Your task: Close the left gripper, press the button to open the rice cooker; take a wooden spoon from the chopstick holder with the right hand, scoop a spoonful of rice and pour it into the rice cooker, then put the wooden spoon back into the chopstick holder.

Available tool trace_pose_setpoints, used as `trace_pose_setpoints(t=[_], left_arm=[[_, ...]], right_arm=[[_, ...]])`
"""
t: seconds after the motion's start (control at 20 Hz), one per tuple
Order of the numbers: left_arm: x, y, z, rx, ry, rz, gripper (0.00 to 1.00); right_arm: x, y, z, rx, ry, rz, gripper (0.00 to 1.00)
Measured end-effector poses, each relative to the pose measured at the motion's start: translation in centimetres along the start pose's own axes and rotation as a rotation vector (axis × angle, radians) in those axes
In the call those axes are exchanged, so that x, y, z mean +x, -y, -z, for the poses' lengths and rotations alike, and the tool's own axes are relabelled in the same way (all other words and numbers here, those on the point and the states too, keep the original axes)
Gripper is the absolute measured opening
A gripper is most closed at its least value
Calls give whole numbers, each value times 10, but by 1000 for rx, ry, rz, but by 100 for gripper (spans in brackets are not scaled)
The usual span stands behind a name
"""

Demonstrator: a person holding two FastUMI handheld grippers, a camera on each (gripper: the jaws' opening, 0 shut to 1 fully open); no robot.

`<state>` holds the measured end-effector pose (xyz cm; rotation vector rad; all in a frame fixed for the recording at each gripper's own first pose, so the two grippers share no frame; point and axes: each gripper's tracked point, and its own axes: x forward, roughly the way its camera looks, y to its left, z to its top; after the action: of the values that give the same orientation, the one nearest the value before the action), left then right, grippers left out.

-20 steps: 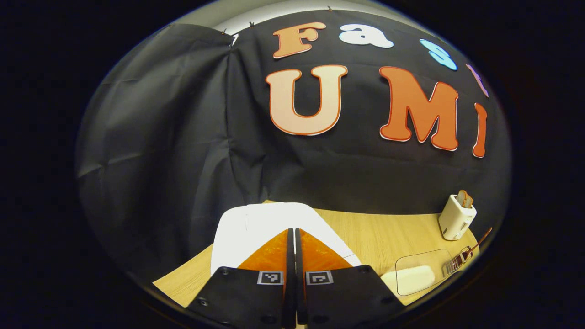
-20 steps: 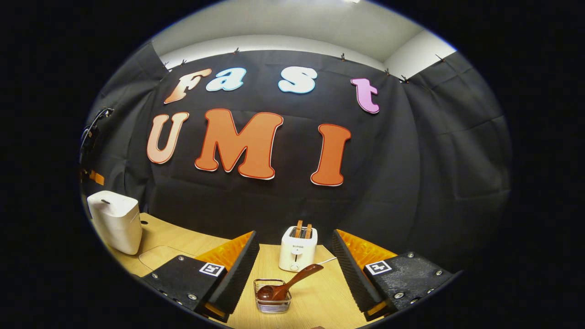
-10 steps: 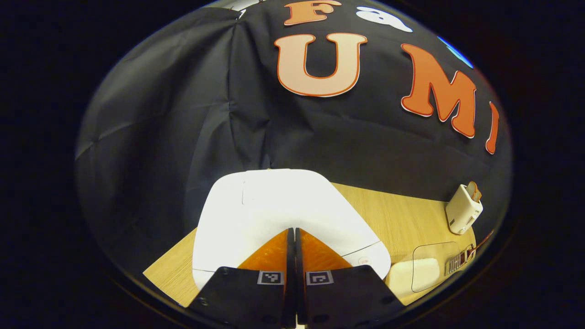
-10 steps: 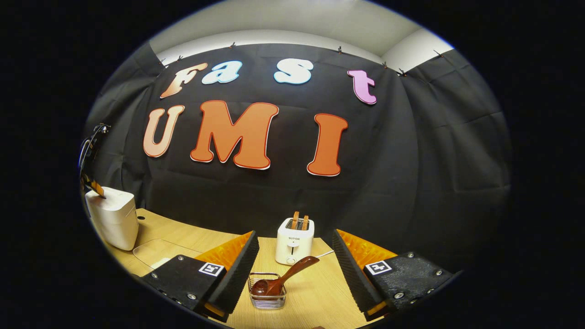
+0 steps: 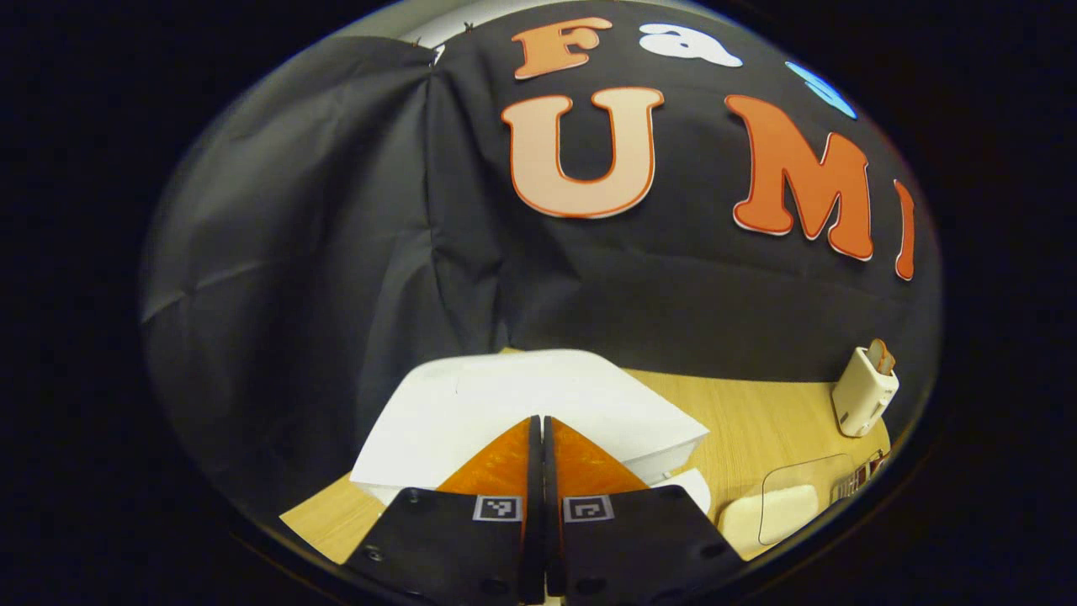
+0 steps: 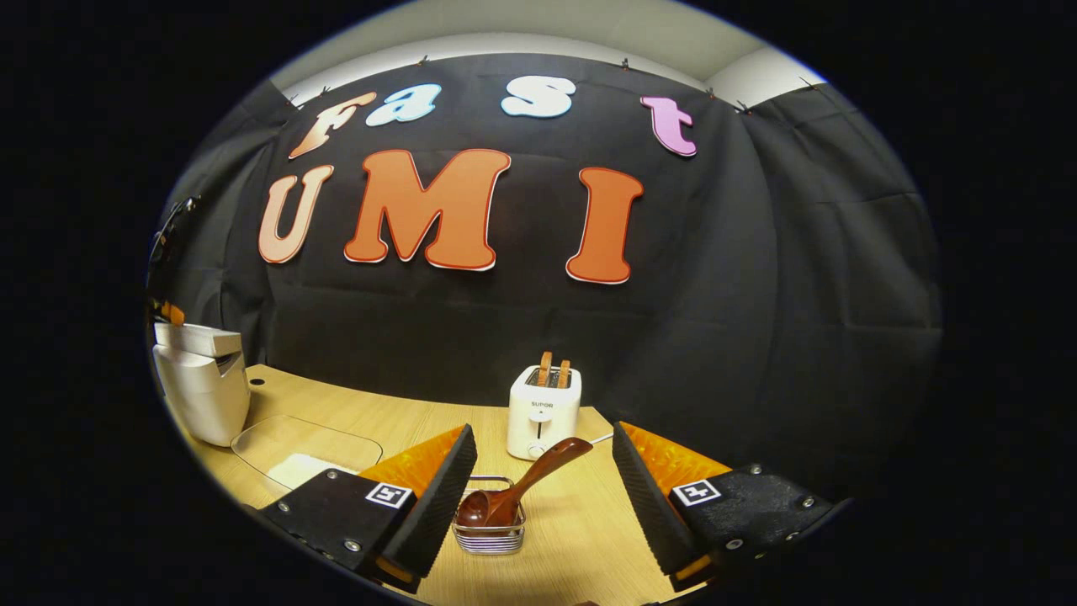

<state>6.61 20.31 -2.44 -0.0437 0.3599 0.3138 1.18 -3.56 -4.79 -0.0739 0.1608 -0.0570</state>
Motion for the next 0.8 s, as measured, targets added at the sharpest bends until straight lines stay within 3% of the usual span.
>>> trace_pose_setpoints(t=[0.2,0.4,0.8], left_arm=[[-26,-6,-52,18,210,-92,4],[-46,11,-63,30,249,-32,4],[-53,48,-27,65,233,39,4]], right_arm=[[11,2,19,11,-47,7,96],[20,-3,36,29,-89,-8,96],[44,-2,69,119,-173,-35,95]])
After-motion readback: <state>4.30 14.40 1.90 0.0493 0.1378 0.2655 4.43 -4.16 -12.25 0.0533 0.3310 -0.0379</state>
